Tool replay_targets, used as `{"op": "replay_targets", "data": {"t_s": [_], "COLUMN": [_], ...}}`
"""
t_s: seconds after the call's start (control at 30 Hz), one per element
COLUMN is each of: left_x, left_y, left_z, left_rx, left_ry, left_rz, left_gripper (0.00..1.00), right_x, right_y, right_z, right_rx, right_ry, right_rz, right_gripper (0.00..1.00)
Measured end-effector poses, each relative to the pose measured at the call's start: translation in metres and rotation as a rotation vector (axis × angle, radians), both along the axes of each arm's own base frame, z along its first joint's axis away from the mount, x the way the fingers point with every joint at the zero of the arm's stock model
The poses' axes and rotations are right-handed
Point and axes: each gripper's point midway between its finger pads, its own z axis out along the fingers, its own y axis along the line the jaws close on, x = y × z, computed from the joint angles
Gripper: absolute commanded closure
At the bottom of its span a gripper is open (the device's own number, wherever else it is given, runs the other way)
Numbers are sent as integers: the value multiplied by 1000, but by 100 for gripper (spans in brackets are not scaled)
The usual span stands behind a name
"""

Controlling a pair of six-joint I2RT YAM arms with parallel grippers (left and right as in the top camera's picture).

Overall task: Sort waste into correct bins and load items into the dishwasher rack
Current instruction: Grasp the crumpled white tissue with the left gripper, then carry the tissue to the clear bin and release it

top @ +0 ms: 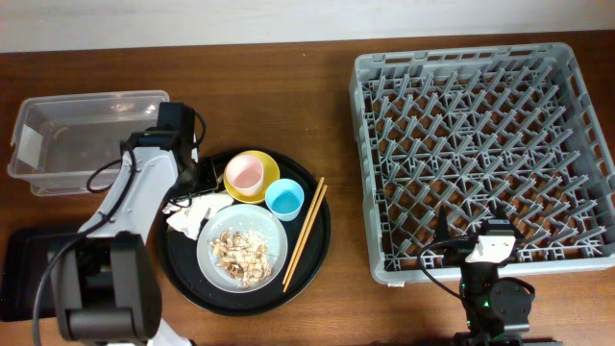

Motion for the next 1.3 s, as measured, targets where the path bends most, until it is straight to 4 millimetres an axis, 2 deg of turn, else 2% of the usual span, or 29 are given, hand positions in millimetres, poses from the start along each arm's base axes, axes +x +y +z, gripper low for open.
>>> {"op": "replay_targets", "data": {"t_s": [0.13,0.2,0.23,0.27,0.3,0.4,0.53,0.8,1.13,1.3], "left_x": [-1,0,1,0,0,-3,-18,-35,-41,-14], "left_y": [2,3,3,3,3,3,4,-2,-3,-3], "left_z": [-14,-14,-14,-14,-14,-15,-11,62,120,182], "left_rx": [14,16,16,16,16,19,21,-21,-32,-37], "left_ry": [35,30,29,30,31,44,110,-3,-200,-510], "left_rz": [2,2,0,3,3,2,5,3,2,1], "left_gripper": [67,76,83,96,99,99,99,99,99,99], "right_x": [0,0,0,0,0,0,0,0,0,0], "right_y": [0,0,0,0,0,0,0,0,0,0], "right_z": [0,0,0,0,0,0,0,0,0,0], "right_rx": [1,0,0,0,0,0,0,0,0,0], "right_ry": [0,0,0,0,0,0,0,0,0,0], "right_rz": [0,0,0,0,0,0,0,0,0,0], "right_gripper": [2,2,2,2,2,2,2,2,2,2]}}
